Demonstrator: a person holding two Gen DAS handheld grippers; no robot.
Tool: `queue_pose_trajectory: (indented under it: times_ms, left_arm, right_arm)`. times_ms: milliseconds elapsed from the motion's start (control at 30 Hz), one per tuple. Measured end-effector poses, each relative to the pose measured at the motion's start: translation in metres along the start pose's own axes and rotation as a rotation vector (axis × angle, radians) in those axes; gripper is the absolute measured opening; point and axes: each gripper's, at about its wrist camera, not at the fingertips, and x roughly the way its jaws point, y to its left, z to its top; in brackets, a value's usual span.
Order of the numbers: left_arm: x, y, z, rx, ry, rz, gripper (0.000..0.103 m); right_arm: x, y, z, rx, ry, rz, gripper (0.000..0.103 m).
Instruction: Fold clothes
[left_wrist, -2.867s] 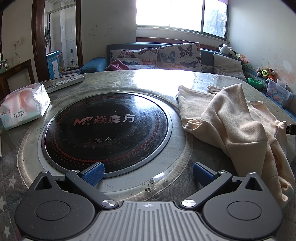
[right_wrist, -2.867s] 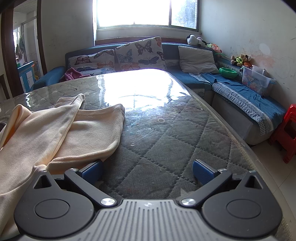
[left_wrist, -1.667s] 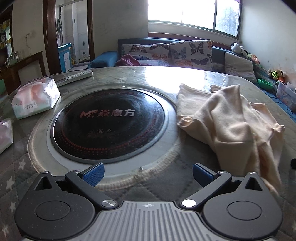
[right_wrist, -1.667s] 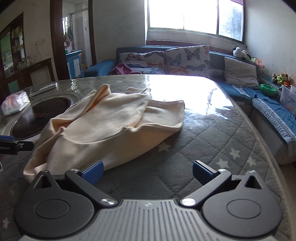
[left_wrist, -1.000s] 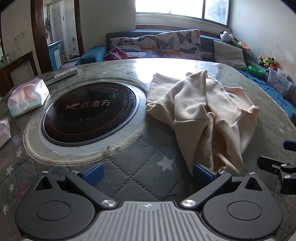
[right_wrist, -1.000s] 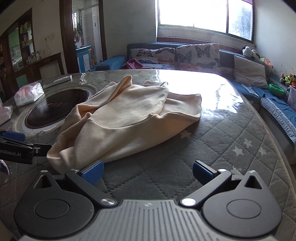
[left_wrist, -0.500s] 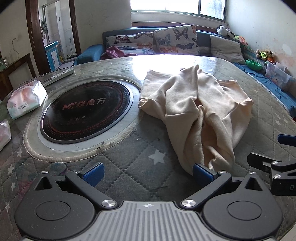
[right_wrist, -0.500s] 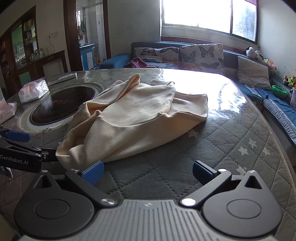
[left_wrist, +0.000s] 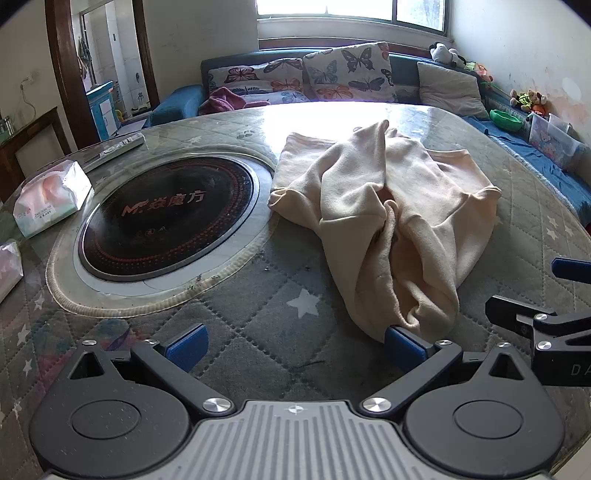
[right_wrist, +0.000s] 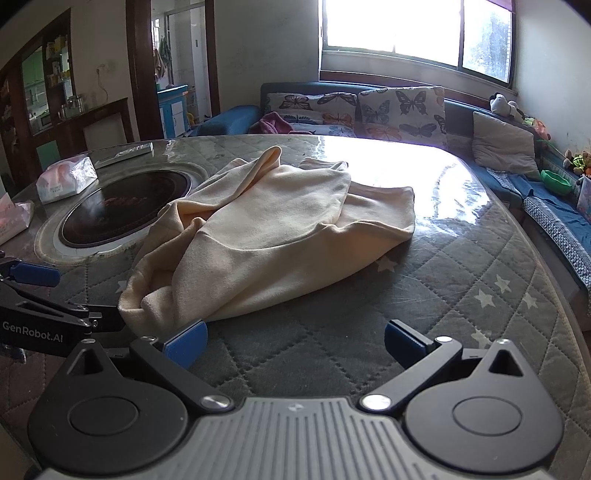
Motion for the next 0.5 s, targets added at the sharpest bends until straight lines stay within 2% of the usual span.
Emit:
queue_pose_trajectory:
  times_ms: [500]
  left_arm:
    - [-0.0008,-0.0045,0.0006,0.013,0.013,-0.005,0.103]
  right_arm:
    - [-0.0001,0.0039,0.0025,-0.006,0.0,0.006,0.103]
